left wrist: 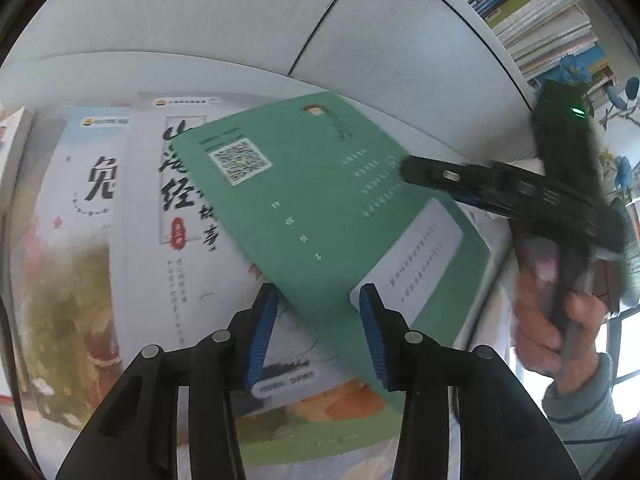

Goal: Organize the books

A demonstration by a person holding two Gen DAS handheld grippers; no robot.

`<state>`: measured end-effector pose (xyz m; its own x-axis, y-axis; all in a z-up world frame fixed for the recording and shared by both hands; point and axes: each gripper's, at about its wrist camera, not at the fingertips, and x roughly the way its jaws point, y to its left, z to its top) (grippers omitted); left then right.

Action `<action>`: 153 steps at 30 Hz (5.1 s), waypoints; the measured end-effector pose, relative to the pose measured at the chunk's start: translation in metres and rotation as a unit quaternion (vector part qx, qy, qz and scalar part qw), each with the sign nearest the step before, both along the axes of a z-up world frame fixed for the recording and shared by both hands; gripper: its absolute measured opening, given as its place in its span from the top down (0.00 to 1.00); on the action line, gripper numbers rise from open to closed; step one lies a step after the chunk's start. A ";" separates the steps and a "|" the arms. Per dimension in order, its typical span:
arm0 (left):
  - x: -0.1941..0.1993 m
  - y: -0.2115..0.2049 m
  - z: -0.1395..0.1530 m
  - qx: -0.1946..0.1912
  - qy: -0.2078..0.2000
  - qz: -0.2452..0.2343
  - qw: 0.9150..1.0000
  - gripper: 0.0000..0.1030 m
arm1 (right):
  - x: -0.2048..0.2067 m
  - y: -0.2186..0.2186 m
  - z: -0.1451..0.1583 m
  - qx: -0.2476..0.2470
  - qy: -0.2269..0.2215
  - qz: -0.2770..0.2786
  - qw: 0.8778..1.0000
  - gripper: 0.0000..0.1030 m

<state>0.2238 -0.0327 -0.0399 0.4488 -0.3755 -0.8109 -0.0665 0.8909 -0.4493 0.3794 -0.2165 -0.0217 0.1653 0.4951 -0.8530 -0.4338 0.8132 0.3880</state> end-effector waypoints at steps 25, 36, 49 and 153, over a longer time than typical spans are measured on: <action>-0.233 0.056 0.025 -0.041 0.008 0.090 0.995 0.57 | -0.276 -0.034 0.083 0.197 0.081 0.037 0.976 0.32; -0.332 0.177 0.045 -0.022 -0.021 0.256 0.966 0.57 | -0.359 0.083 0.065 0.189 0.140 0.176 0.956 0.33; -0.228 0.133 0.016 0.038 0.008 0.102 0.994 0.57 | -0.383 0.092 -0.026 0.066 0.212 0.142 0.965 0.33; -0.265 0.028 -0.045 -0.412 0.118 -0.016 0.904 0.89 | -0.424 -0.112 -0.073 0.304 0.231 -0.260 0.887 0.49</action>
<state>-0.0407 -0.0048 -0.0849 0.2782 -0.9046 -0.3230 -0.2279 0.2645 -0.9371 -0.0451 -0.3285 -0.0942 0.2080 0.8459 -0.4911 0.2580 0.4369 0.8617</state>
